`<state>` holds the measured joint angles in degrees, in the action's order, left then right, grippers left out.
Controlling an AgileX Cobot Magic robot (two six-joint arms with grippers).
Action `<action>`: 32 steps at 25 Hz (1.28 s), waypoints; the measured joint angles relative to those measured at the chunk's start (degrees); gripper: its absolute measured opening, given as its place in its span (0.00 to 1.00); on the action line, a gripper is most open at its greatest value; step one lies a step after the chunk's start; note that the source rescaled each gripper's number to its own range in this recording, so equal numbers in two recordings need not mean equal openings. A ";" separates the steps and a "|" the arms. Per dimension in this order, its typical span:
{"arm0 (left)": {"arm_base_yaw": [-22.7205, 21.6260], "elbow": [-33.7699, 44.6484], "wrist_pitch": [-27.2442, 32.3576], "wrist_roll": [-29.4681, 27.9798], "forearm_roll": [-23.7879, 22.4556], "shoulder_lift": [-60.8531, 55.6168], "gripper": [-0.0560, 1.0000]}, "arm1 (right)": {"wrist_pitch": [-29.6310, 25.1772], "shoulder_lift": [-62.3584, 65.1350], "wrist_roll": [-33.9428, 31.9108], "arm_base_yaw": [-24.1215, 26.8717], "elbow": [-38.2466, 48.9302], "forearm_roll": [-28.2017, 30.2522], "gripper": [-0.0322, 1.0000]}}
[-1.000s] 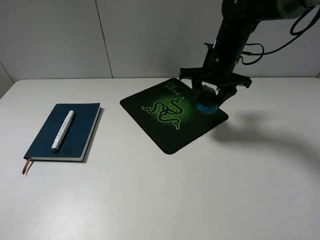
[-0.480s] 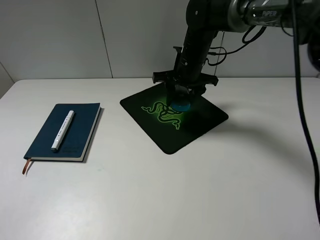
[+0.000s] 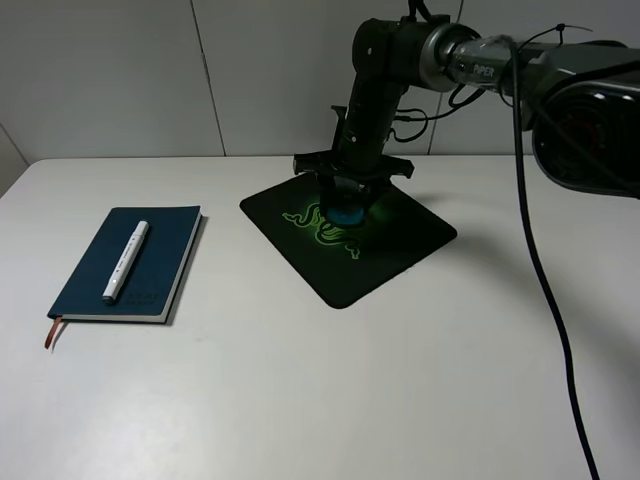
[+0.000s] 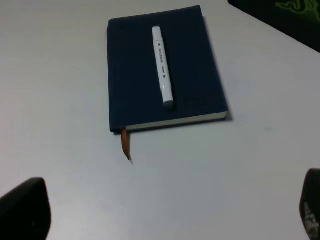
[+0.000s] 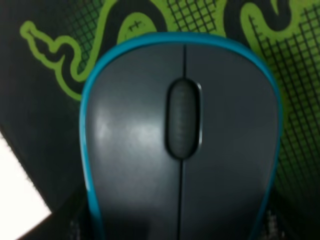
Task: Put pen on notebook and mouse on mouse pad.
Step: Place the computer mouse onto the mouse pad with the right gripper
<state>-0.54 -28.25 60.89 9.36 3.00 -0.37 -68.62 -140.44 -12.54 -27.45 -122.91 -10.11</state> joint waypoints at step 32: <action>0.00 0.00 0.00 0.00 0.00 0.00 1.00 | 4.03 -2.74 1.73 0.00 -0.18 1.74 0.63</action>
<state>-0.54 -28.25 60.89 9.36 3.00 -0.37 -64.58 -143.18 -10.81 -27.45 -123.09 -8.37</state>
